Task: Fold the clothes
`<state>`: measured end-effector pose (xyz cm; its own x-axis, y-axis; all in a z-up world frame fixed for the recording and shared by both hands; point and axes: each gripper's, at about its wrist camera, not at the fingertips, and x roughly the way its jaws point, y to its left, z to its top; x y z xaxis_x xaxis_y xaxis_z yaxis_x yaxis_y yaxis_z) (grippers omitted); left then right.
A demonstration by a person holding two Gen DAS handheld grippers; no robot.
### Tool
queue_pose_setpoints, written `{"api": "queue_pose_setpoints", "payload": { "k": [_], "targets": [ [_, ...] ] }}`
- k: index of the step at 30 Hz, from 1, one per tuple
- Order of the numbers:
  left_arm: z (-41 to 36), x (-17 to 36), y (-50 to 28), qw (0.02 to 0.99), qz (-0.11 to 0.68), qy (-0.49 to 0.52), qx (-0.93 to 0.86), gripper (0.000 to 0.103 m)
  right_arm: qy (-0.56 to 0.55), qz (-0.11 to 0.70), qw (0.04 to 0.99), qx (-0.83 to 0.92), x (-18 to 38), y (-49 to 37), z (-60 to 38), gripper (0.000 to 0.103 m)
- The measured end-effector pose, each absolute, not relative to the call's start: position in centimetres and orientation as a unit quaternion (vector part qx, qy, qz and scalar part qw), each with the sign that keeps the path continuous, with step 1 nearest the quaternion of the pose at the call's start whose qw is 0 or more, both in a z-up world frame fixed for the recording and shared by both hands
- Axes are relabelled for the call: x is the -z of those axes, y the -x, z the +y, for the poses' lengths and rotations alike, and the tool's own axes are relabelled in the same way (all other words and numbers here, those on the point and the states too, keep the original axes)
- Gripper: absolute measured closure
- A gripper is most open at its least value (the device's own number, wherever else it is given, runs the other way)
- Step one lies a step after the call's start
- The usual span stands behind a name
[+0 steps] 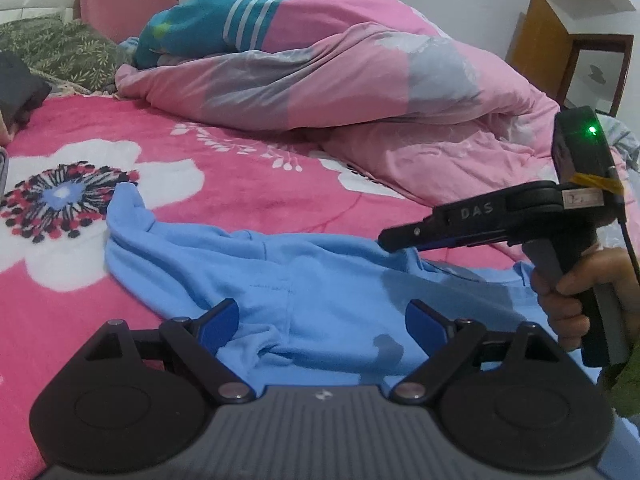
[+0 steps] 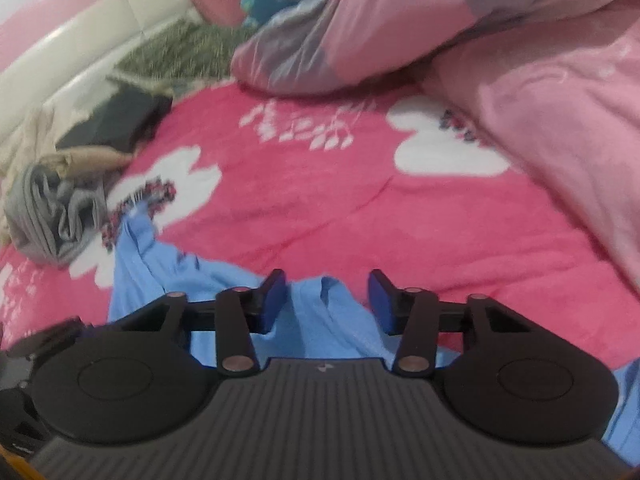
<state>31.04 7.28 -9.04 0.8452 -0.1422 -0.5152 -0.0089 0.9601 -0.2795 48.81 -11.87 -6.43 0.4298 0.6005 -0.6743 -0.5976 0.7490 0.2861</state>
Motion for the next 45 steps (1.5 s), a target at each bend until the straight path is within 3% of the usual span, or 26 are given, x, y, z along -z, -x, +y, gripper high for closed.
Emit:
{"api": "queue_pose_setpoints", "payload": {
  "k": [1,2,10,17,21,23,25,27,34,45],
  "targets": [
    [7.2,9.0,-31.0,0.951,0.276,0.136,0.034,0.012,0.0,0.403,0.843,-0.357,6.5,-48.9,-11.7,0.094],
    [7.2,9.0,-31.1,0.951,0.275,0.135,0.034,0.012,0.005,0.401,0.844,-0.357,6.5,-48.8,-11.6,0.096],
    [6.2,9.1,-31.2,0.952,0.286,0.104,0.018,0.012,0.054,0.306,0.889,-0.336,4.2,-48.5,-10.1,0.099],
    [5.9,9.2,-31.2,0.953,0.288,0.094,0.015,0.012,0.108,0.305,0.892,-0.316,7.3,-50.1,-8.3,0.099],
    [6.0,9.2,-31.1,0.953,0.287,0.096,0.016,0.012,0.068,0.324,0.89,-0.314,8.4,-51.2,-9.0,0.094],
    [6.1,9.1,-31.1,0.953,0.285,0.099,0.016,0.012,0.02,0.329,0.89,-0.316,7.3,-51.5,-10.5,0.083],
    [6.1,8.9,-30.9,0.955,0.278,0.1,0.017,0.012,-0.013,0.319,0.895,-0.312,5.6,-51.3,-12.3,0.065],
    [6.1,8.5,-30.4,0.959,0.265,0.1,0.017,0.011,-0.031,0.304,0.902,-0.304,3.6,-50.7,-14.6,0.057],
    [4.9,6.7,-28.5,0.979,0.19,0.068,0.027,0.007,0.017,0.323,0.904,-0.28,1.2,-48.9,-18.8,0.058],
    [4.0,8.5,-30.5,0.958,0.265,0.071,0.081,0.007,0.073,0.364,0.874,-0.313,5.7,-49.2,-16.9,0.077]
  ]
}}
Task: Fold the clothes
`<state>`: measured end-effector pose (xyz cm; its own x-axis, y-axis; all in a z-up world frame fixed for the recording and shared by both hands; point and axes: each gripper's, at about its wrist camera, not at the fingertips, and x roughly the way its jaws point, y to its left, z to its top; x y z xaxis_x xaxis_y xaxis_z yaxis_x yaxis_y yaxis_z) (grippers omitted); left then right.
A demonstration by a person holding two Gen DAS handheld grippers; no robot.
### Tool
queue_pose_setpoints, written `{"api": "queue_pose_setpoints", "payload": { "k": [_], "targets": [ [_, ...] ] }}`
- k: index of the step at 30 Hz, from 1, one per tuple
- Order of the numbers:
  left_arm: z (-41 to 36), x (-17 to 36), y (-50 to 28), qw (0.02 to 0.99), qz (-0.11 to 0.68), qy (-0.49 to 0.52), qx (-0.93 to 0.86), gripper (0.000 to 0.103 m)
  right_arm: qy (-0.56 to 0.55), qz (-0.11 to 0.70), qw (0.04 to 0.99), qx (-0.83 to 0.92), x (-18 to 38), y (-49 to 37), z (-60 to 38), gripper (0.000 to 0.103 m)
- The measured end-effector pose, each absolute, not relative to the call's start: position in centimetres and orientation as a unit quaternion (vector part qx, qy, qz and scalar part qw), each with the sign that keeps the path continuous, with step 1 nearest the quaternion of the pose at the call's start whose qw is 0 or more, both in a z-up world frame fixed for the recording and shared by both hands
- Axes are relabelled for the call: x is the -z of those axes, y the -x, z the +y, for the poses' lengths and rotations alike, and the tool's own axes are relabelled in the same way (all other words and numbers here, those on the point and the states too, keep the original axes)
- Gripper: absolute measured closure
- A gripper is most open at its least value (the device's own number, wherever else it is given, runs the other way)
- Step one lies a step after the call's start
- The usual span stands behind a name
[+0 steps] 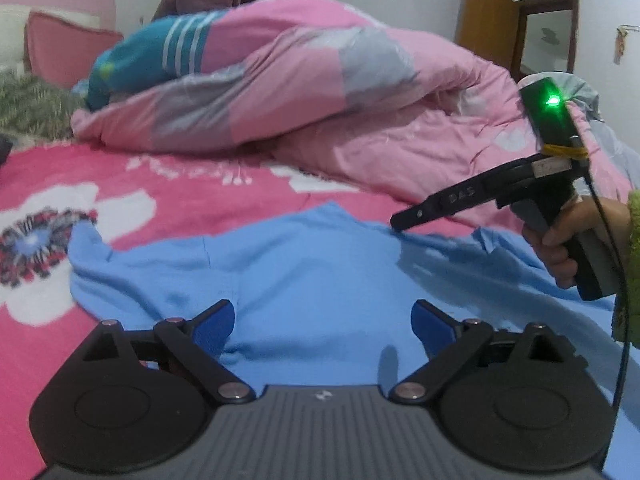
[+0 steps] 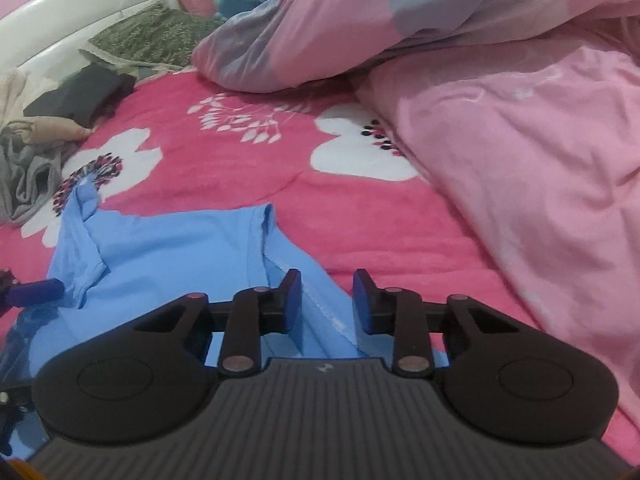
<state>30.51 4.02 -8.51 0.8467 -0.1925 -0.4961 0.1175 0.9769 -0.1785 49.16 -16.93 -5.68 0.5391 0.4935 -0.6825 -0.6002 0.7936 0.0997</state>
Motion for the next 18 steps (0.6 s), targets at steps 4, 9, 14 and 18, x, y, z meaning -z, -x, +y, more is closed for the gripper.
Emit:
{"api": "queue_pose_setpoints", "payload": {
  "k": [4,9,14,18],
  "targets": [
    [4.8,9.0,-30.7,0.952,0.279,0.092,0.082,0.007,0.085,0.363,0.871,-0.319,6.0,-49.2,-16.8,0.077],
    [4.9,9.3,-30.7,0.95,0.285,0.094,0.083,0.007,0.117,0.365,0.869,-0.313,7.3,-49.5,-15.9,0.079],
    [4.8,9.3,-30.6,0.95,0.287,0.09,0.082,0.007,0.175,0.328,0.881,-0.294,6.8,-48.2,-14.9,0.101],
    [4.7,9.3,-30.7,0.95,0.289,0.088,0.081,0.007,0.209,0.288,0.898,-0.259,6.5,-48.0,-14.4,0.101]
  ]
}}
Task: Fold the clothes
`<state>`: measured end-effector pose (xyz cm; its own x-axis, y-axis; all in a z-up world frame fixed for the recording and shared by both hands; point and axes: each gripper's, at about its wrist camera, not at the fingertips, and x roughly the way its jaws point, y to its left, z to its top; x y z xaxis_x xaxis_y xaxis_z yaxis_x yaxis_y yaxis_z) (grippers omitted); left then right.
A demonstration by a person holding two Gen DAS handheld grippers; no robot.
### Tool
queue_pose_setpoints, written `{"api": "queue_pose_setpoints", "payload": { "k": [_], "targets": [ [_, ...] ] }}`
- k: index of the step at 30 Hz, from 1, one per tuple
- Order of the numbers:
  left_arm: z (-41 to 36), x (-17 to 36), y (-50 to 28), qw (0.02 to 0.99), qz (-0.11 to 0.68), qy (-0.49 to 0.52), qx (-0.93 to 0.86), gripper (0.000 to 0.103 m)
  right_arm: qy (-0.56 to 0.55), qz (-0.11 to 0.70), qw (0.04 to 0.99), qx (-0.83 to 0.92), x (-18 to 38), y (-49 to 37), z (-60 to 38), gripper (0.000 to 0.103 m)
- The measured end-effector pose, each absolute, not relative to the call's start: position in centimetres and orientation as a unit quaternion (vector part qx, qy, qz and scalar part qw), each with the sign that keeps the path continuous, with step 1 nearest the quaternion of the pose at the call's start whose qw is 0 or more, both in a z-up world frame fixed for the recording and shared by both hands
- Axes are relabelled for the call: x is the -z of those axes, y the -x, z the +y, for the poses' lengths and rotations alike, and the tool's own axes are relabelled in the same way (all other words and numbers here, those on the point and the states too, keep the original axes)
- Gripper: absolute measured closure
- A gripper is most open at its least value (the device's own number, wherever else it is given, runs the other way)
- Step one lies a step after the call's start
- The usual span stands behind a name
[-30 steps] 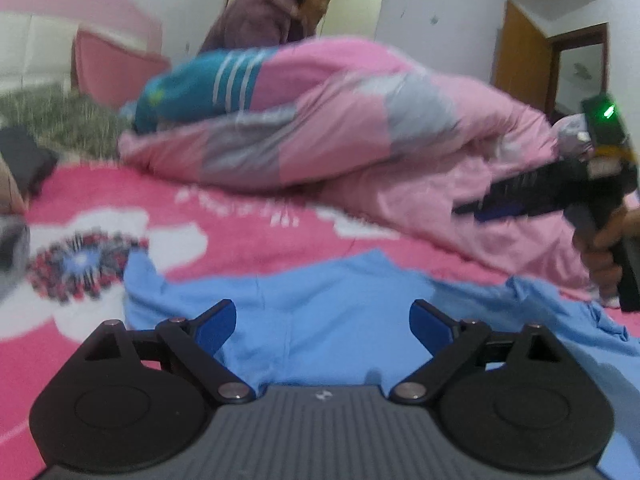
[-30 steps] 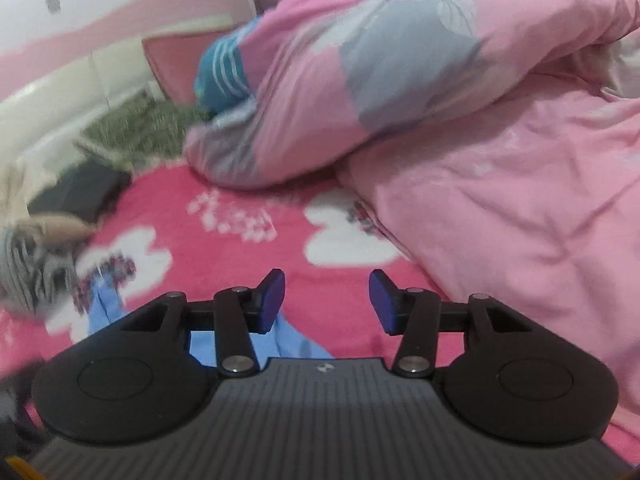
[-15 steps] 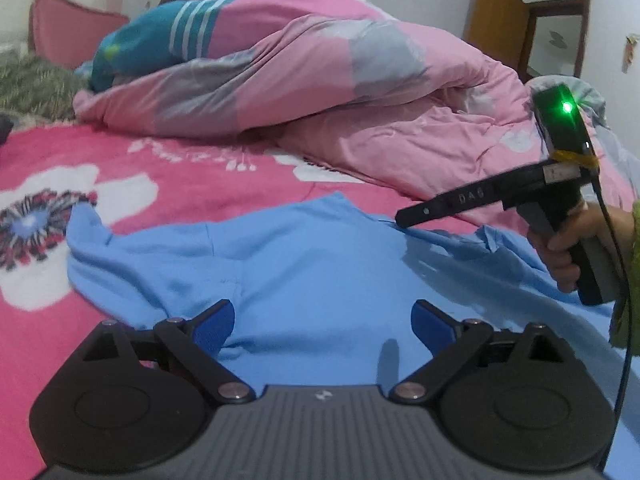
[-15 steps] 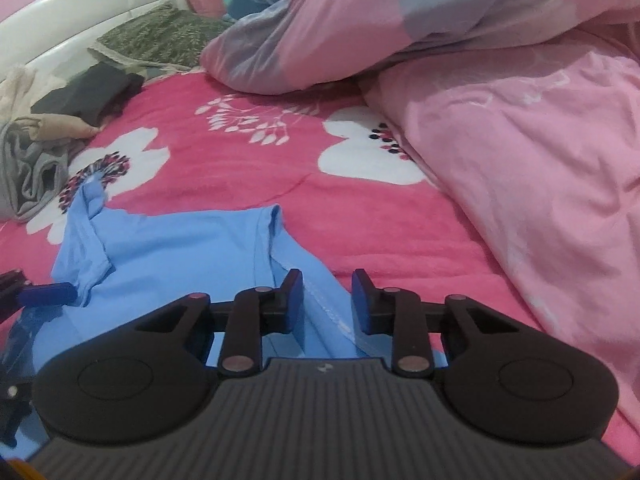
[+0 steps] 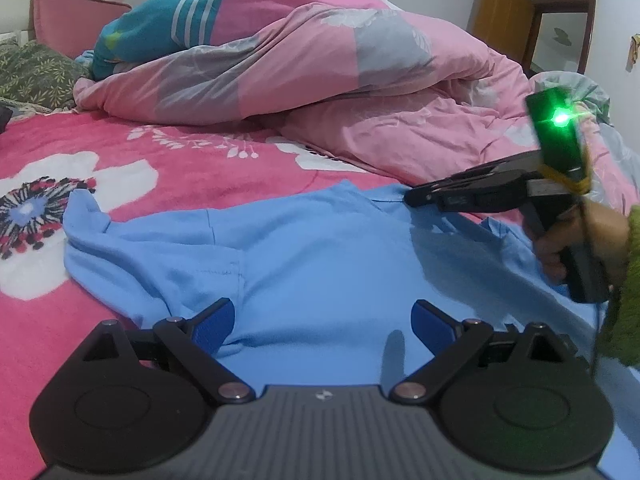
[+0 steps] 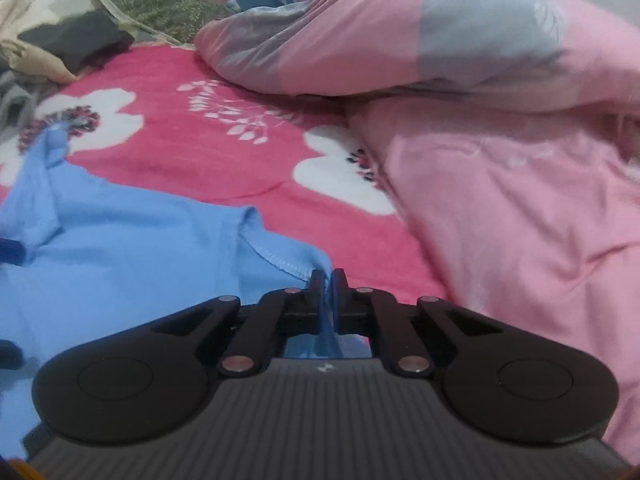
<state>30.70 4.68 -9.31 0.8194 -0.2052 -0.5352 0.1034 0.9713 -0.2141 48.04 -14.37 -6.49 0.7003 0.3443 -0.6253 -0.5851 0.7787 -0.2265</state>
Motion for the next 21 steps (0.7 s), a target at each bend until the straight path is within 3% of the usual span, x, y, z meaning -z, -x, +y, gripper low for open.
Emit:
{"api": "queue_pose_setpoints", "payload": {
  "k": [5,9,10,14,21],
  "targets": [
    [4.7,9.3,-30.7,0.949,0.29,0.092,0.082,0.007,0.157,0.309,0.907,-0.24,6.5,-49.8,-15.4,0.089],
    [4.7,9.3,-30.8,0.949,0.291,0.092,0.082,0.007,0.067,0.293,0.923,-0.24,2.9,-49.5,-19.2,0.05],
    [4.7,9.3,-30.8,0.949,0.291,0.091,0.082,0.007,0.043,0.283,0.928,-0.237,1.7,-49.0,-20.8,0.046],
    [4.7,9.2,-30.9,0.949,0.292,0.091,0.082,0.007,-0.016,0.291,0.931,-0.219,-0.8,-47.6,-26.7,0.046],
    [4.8,9.3,-30.9,0.948,0.292,0.093,0.083,0.007,0.013,0.362,0.91,-0.202,3.7,-47.8,-28.9,0.056]
  ]
}}
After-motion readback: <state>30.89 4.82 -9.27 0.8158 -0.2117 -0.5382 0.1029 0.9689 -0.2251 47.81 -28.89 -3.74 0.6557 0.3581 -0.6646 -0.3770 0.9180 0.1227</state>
